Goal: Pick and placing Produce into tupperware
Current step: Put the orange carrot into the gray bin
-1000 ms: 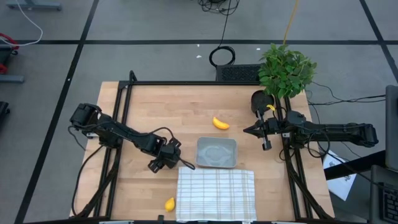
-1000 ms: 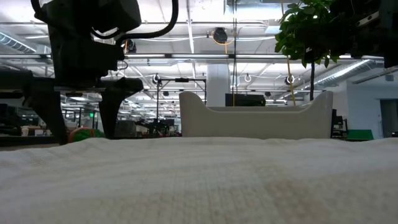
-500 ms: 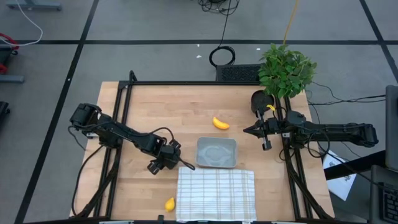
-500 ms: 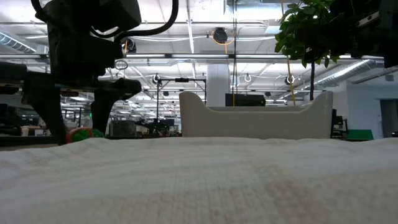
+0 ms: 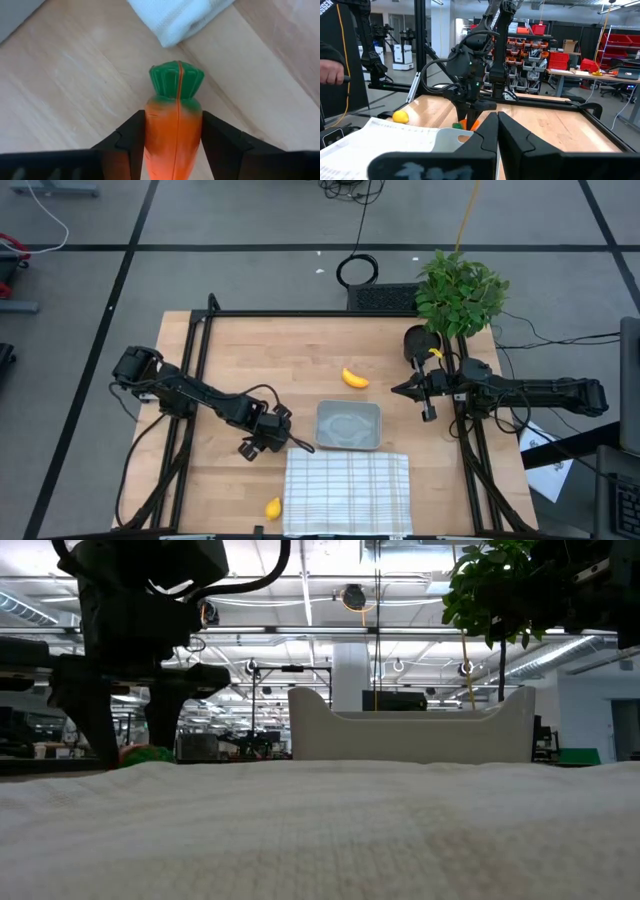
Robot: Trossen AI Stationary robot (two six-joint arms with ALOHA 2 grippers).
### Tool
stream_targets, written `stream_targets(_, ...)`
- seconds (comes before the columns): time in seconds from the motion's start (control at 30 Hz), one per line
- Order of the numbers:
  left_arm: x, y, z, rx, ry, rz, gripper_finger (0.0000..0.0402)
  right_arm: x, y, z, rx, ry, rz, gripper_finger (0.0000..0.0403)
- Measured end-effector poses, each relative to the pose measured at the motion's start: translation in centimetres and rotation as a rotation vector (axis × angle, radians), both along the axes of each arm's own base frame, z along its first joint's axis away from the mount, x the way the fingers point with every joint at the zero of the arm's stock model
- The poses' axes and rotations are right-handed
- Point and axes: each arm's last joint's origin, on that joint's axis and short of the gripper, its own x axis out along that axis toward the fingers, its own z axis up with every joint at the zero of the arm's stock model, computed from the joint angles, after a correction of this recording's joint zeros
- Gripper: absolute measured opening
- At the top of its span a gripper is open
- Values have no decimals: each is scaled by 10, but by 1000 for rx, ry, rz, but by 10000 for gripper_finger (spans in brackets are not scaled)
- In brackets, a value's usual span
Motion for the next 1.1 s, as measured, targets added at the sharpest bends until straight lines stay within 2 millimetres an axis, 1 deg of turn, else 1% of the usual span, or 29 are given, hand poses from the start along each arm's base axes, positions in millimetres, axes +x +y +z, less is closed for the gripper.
stream_targets(0.13, 5, 0, 7, 27, -21, 28, 162, 0, 0, 0, 0, 0, 0, 0)
stream_targets(0.33, 13, 1, 26, 61, -5, 50, 163, 0, 0, 0, 0, 0, 0, 0)
stream_targets(0.53, 21, 7, 47, 60, 10, 91, 163, 0, 0, 0, 0, -1, 0, 0)
stream_targets(0.67, 26, 11, 57, 47, -6, 106, 163, 0, 0, 0, 0, -1, 0, 0)
stream_targets(0.93, 31, 18, 76, 15, 11, 130, 163, 0, 0, 0, 2, 0, 0, 0)
stream_targets(1.1, 33, 23, 94, 14, 6, 148, 163, 0, 0, 0, 1, 0, 0, 0)
